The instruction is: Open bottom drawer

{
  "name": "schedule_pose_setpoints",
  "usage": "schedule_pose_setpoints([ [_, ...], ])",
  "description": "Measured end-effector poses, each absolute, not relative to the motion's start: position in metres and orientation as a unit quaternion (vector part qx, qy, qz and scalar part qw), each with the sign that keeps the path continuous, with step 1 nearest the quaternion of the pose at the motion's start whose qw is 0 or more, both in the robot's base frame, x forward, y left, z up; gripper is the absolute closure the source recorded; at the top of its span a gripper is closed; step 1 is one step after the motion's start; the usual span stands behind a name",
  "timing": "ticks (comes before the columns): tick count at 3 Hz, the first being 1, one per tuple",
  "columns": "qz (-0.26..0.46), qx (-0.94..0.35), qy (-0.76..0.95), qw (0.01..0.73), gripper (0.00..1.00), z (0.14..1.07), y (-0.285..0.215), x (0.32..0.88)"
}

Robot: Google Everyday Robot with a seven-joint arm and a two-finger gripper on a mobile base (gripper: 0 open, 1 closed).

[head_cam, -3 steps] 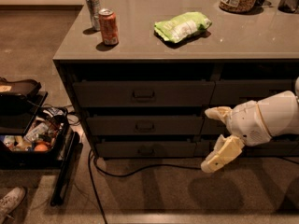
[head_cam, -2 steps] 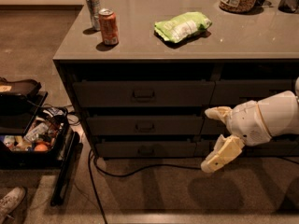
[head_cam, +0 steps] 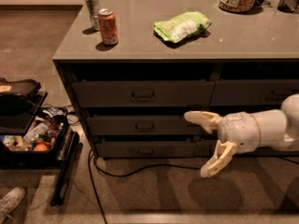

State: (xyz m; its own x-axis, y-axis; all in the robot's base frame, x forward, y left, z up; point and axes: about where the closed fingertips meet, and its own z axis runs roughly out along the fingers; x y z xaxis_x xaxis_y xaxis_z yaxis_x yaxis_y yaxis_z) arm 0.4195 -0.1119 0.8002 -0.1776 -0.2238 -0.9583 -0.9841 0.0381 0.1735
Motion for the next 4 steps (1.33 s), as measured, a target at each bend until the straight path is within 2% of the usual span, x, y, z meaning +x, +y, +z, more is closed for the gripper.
schedule_pose_setpoints([
  [1,0.543,-0.495,0.528,0.425,0.00,0.809,-0.085,0.414],
  [3,0.538,-0.476,0.545,0.433,0.00,0.787,-0.083,0.427],
  [4,0.515,-0.443,0.585,0.444,0.00,0.740,-0.081,0.449],
])
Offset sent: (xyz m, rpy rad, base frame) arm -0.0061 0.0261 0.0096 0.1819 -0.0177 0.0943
